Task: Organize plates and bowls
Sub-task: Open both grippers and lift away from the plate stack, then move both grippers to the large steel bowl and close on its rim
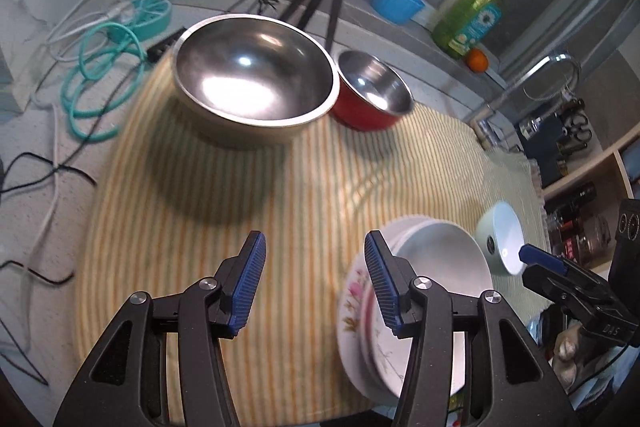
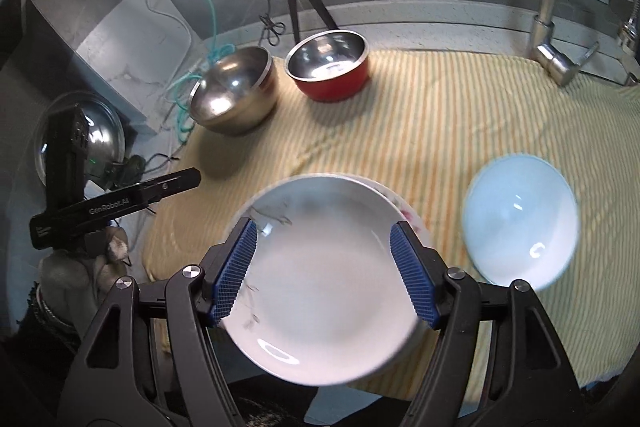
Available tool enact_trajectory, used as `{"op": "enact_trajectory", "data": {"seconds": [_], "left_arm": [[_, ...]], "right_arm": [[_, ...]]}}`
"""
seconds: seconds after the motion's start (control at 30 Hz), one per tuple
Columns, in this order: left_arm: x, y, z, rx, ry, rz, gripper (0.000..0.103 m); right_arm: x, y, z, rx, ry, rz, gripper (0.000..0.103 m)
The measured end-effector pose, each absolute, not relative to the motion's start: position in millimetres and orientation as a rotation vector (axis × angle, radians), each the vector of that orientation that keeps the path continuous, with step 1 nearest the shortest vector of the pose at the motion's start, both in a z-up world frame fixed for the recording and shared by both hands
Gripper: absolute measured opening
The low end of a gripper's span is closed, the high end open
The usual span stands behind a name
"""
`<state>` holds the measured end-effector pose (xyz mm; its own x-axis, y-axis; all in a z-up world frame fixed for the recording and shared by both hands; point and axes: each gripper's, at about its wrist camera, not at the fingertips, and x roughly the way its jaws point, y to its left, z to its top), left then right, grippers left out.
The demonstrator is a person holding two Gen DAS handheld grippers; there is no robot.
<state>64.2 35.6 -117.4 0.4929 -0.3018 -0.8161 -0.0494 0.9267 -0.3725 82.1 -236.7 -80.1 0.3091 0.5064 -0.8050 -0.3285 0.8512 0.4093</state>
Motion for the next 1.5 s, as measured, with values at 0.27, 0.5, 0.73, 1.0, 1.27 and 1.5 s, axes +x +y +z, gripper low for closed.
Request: {"op": "enact_trajectory", "data": {"seconds": [0.27, 0.5, 0.73, 1.0, 1.27, 1.5], "left_arm": [[88, 82, -109, -0.398, 1.005, -0.11, 0.05], [113, 114, -115, -0.439, 0.995, -0.092, 0.05], [135, 131, -123, -0.482, 0.997, -0.088, 0.05], [150, 142, -132, -0.525, 1.005, -0.086, 0.048], [159, 145, -139, -0.532, 1.014, -0.084, 0.043], [166, 143, -144, -0.533, 1.029, -0.093, 0.034]], "right_arm": [[106, -188, -75, 0.23, 1.113, 0.62, 0.072], [133, -157, -84, 0.281, 1.144, 0.639, 0.072], [160, -133, -100, 0.306, 1.174, 0.63, 0.071], [188, -110, -117, 0.313, 1.215, 0.621, 0.065], [207, -100, -136, 0.351, 1.249, 0.597, 0.057], [216, -93, -146, 0.362, 1.272, 0.597, 0.049]]}}
